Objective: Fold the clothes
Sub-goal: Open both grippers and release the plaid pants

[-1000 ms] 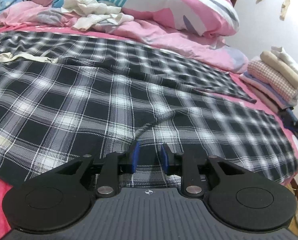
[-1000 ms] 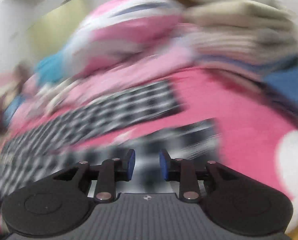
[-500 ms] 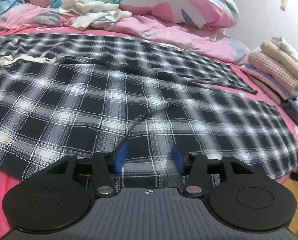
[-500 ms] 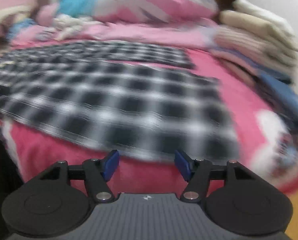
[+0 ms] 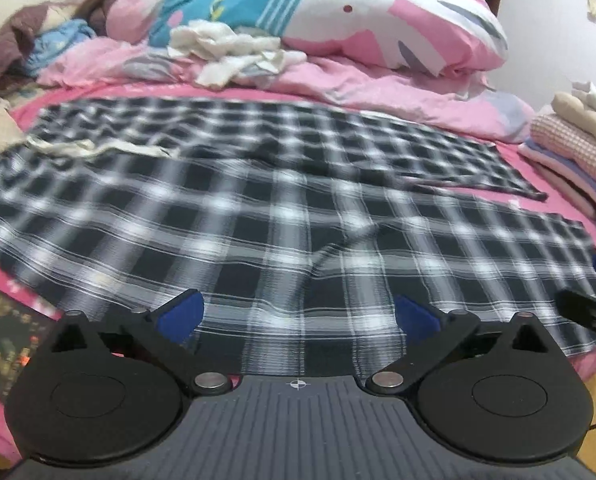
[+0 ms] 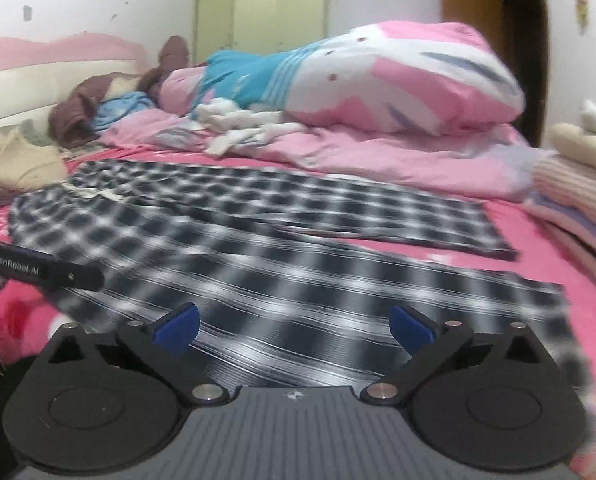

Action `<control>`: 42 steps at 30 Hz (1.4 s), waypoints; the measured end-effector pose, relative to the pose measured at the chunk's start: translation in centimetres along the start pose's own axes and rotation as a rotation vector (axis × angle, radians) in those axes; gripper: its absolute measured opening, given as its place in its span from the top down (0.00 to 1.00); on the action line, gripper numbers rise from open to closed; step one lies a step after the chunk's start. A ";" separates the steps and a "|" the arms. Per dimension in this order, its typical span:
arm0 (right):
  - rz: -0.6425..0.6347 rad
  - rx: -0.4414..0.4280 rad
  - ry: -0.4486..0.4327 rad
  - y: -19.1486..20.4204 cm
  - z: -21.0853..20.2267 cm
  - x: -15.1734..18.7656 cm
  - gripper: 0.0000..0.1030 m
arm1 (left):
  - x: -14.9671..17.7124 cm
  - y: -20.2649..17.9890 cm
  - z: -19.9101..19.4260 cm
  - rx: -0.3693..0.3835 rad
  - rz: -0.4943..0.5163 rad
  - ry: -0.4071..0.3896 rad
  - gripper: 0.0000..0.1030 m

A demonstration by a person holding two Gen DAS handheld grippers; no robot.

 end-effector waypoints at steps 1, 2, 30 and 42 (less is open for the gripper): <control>-0.002 -0.008 0.001 0.6 0.5 0.0 0.00 | 0.0 0.0 -0.1 -0.005 0.005 -0.004 0.00; 0.000 -0.002 0.006 1.0 0.8 -0.1 0.00 | 0.0 0.1 -0.1 -0.006 0.010 -0.007 0.00; -0.005 -0.018 0.156 5.5 12.8 -3.8 0.30 | 0.0 2.5 1.9 -0.052 0.048 -0.042 0.11; -0.136 -0.035 0.230 2.4 2.0 2.9 0.52 | 0.2 2.3 2.1 -0.051 0.052 -0.012 0.20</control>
Point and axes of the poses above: each gripper's, at about its wrist camera, not at the fingertips, and z roughly the way its jaws point, y to its left, x to its underside, the point moved 4 cm from there along z, roughly the way its jaws point, and after that the axes turned 4 degrees about x, right-handed, at the moved point
